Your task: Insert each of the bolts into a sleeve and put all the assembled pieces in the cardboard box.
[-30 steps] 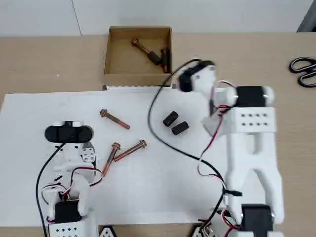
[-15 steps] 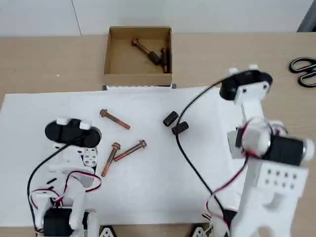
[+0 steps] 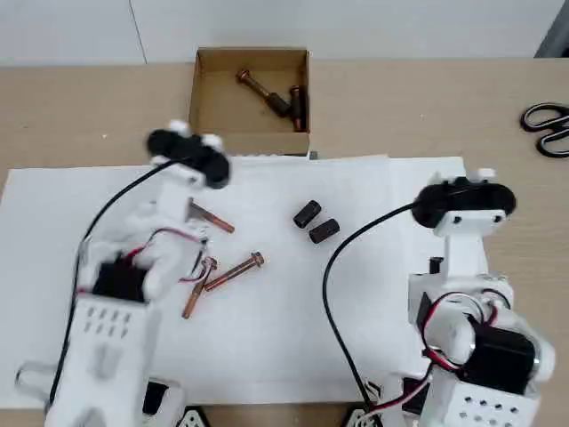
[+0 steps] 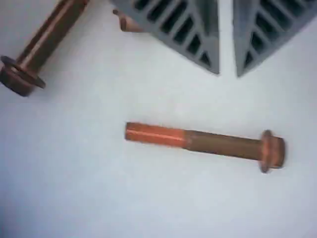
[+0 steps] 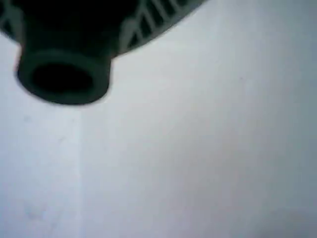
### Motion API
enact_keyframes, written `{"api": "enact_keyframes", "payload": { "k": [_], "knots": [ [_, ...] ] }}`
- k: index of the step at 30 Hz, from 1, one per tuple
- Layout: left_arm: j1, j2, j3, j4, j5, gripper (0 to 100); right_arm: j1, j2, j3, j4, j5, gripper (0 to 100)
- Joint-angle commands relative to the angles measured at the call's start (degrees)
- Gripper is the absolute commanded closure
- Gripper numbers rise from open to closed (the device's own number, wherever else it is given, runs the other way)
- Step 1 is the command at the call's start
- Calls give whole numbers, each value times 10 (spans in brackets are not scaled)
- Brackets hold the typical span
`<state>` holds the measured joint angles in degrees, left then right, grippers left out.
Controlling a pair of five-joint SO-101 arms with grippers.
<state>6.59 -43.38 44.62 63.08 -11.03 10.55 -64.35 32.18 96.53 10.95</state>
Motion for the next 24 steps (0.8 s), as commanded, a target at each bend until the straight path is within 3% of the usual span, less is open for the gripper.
{"api": "enact_keyframes", "payload": {
  "k": [1,14,24],
  "knots": [
    [37,110,-65,18,-40,988,38,-6,-3,-10,-4,982],
    [69,414,-278,197,-114,930,58,-8,29,-23,-3,981],
    [93,453,-323,248,-140,870,58,-7,29,-23,-3,981]
  ]
}}
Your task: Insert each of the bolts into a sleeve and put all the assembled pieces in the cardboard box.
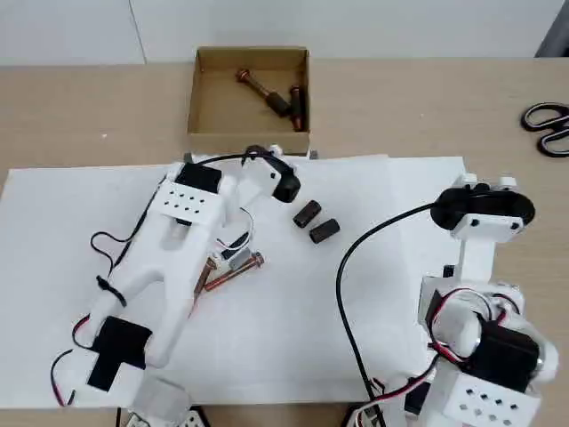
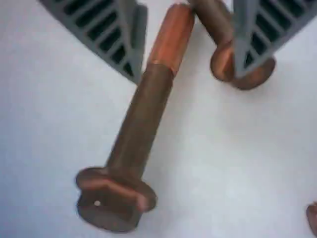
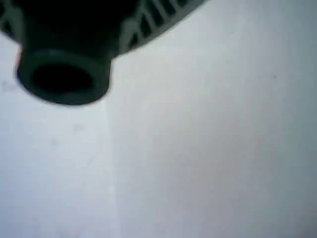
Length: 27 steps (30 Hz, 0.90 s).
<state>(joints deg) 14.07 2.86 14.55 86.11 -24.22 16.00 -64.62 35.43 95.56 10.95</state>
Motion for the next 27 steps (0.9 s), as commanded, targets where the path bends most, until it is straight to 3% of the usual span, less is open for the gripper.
{"api": "enact_keyframes", "payload": {
  "k": [1,8,21,27],
  "knots": [
    [29,-11,-22,23,-8,870,4,-4,-4,-14,-3,981],
    [74,-7,-22,22,-8,870,3,-4,0,-17,-3,981],
    [45,-4,-20,-25,-9,840,1,-3,0,-17,-3,981],
    [45,58,-22,-47,-17,840,1,-3,0,-17,-3,981]
  ]
}}
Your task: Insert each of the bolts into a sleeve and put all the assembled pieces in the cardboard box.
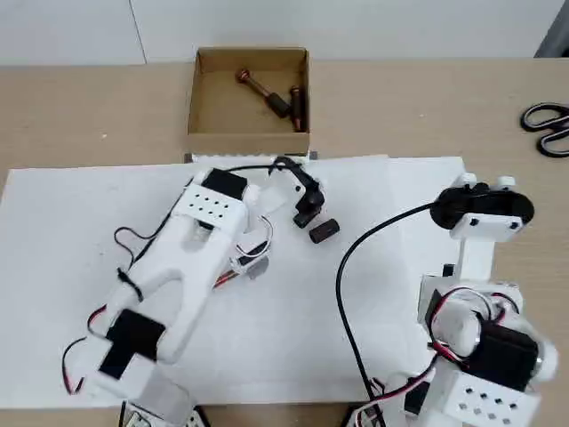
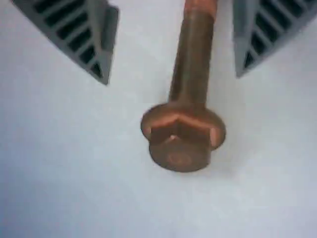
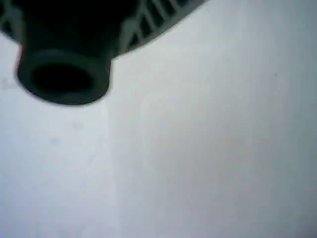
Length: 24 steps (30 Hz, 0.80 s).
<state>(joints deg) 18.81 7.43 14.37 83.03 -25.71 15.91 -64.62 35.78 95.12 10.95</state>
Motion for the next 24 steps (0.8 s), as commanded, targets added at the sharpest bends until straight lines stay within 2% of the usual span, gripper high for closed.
{"api": "enact_keyframes", "payload": {
  "k": [1,8,14,17,24],
  "knots": [
    [-3,22,-22,-18,-2,840,2,-3,-4,-13,-3,981],
    [-3,70,-49,-34,-2,843,2,-3,-4,-13,-3,981],
    [-4,162,-81,-31,-2,990,2,-3,-4,-13,-3,984],
    [-4,199,-86,-30,-2,994,2,-3,-4,-12,-3,984],
    [-4,137,-87,-10,1,995,2,-7,-4,-11,-3,984]
  ]
}}
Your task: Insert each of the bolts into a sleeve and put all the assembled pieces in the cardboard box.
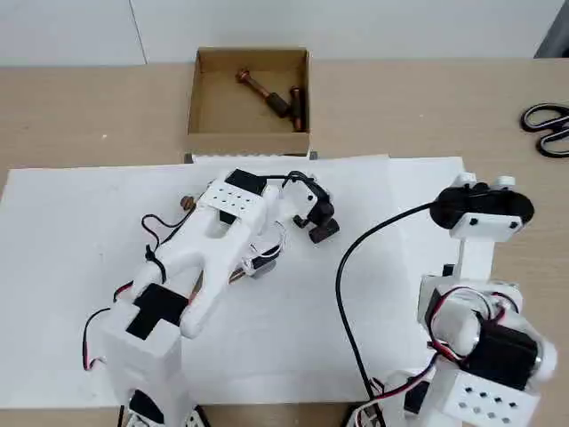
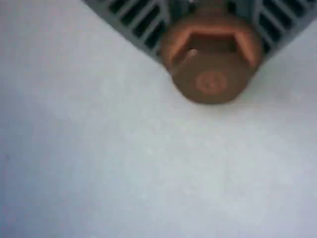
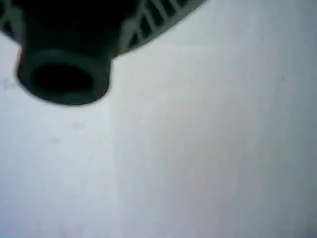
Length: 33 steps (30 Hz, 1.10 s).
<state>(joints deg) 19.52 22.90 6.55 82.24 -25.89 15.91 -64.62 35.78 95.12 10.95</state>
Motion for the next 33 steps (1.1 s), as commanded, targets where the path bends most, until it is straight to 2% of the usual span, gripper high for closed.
{"api": "enact_keyframes", "payload": {
  "k": [1,7,14,20,23,27,30,33],
  "knots": [
    [-11,-40,-8,4,3,995,2,-8,-4,-11,-3,984],
    [-9,-171,-8,51,5,995,2,-8,-9,-9,-3,983],
    [-11,-300,-8,113,138,995,2,-8,-47,6,8,984],
    [-11,-418,-8,127,143,995,2,-8,-103,22,53,985],
    [-13,-487,-5,88,148,995,2,-8,-126,16,51,985],
    [-50,-580,3,26,150,995,2,-8,-127,-31,39,989],
    [-98,-645,47,-39,177,995,0,-8,-127,-83,-54,995],
    [-139,-709,117,-105,213,995,-36,-8,-116,-107,-141,995]
  ]
}}
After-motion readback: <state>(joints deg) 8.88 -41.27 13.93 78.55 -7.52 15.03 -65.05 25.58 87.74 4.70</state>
